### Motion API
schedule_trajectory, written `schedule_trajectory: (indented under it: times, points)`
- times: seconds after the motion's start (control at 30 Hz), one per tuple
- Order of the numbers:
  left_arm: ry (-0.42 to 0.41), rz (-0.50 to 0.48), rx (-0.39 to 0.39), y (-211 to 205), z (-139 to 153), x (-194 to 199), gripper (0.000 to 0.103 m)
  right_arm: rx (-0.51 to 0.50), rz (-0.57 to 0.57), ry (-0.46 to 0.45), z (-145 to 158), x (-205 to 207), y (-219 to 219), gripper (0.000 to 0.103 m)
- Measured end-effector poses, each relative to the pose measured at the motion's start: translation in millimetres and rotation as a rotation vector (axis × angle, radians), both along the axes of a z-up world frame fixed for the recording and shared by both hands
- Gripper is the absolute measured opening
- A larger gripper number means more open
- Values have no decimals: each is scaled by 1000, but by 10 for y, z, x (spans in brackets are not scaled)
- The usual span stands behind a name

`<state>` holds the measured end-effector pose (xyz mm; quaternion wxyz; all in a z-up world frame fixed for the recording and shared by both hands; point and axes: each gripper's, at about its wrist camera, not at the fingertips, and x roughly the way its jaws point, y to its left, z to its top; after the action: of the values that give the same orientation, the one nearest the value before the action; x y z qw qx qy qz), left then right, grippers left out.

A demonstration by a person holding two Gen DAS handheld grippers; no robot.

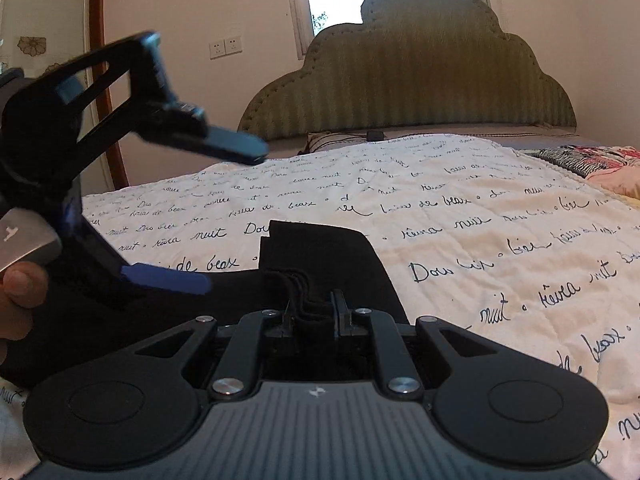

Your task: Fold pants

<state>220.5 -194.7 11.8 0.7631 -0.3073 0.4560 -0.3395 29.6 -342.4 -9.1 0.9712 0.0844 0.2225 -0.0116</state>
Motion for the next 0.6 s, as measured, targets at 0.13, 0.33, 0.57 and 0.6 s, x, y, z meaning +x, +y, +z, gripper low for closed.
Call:
schedule_trajectory:
  times: [0.13, 0.33, 0.57, 0.6]
  points:
    - [-15, -3, 122, -328, -55, 89, 64, 29, -3, -14, -14, -8, -36, 14]
    - [51, 21, 172, -325, -337, 219, 34, 151, -25, -47, -47, -93, -206, 20]
    - [166, 63, 79, -42, -310, 157, 68, 162, -62, -27, -68, -53, -240, 20]
    - [177, 71, 64, -17, -310, 148, 69, 169, -64, -31, -71, -58, -252, 19]
